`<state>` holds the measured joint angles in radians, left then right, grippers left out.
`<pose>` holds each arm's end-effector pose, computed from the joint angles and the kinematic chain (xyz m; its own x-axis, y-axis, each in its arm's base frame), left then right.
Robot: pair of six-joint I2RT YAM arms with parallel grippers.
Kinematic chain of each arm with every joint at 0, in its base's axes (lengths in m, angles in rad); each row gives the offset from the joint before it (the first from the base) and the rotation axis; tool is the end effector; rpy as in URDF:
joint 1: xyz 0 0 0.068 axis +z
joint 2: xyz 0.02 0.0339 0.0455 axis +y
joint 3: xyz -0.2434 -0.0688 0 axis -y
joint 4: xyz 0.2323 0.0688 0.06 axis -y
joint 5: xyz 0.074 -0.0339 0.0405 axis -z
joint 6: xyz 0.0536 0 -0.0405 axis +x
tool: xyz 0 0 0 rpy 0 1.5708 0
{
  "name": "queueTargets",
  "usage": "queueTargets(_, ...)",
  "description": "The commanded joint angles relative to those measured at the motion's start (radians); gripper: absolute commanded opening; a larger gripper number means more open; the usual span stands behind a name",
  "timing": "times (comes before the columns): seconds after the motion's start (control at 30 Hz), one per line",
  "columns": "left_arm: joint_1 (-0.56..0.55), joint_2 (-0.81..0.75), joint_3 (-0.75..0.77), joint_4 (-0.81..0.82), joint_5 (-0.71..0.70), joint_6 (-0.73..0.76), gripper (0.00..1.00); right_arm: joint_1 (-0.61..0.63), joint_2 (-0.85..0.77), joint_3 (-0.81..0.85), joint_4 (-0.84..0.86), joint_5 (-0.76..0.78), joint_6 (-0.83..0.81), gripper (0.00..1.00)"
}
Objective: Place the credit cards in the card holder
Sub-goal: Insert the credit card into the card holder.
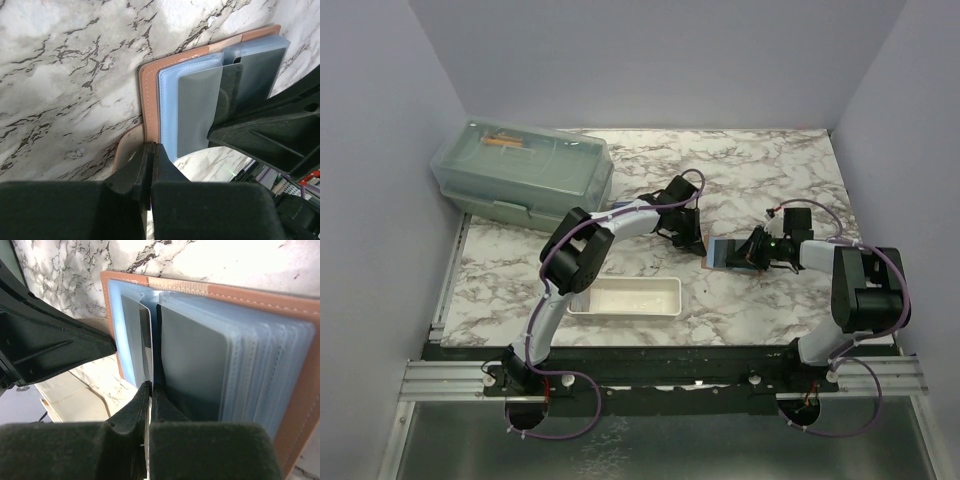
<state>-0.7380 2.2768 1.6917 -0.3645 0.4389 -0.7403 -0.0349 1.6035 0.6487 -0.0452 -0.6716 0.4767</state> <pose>0.3368 -0.3371 0.1208 -0.9784 0.0644 -0.1966 0.1789 0.7406 -0.6477 0.2748 0.0238 0.1043 -0.8888 0.3904 -0.2398 0.1116 0.6921 0.7131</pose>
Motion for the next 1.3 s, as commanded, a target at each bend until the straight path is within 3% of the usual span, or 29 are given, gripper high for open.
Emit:
queueTargets(0.0, 0.005, 0.066, 0.016, -0.002, -0.024, 0.009, 0.00, 0.004, 0.072, -0.008, -0.003, -0.069, -0.016, 0.02)
queueTargets(0.13, 0.003, 0.055, 0.007, -0.002, -0.029, 0.013, 0.00, 0.007, 0.058, -0.002, 0.009, -0.010, 0.024, 0.07)
queueTargets(0.3, 0.004, 0.041, 0.001, -0.002, -0.034, 0.019, 0.00, 0.007, -0.026, 0.017, -0.122, 0.122, -0.005, 0.34)
queueTargets(0.43, 0.004, 0.043, 0.012, -0.001, -0.023, 0.018, 0.00, 0.017, -0.053, 0.022, -0.151, 0.153, 0.008, 0.42)
queueTargets(0.73, 0.004, 0.028, 0.005, -0.002, -0.020, 0.021, 0.00, 0.079, -0.102, 0.064, -0.256, 0.316, 0.015, 0.51)
queueTargets(1.27, -0.003, 0.031, 0.013, -0.002, -0.002, 0.018, 0.00, 0.264, -0.018, 0.172, -0.252, 0.448, -0.008, 0.52)
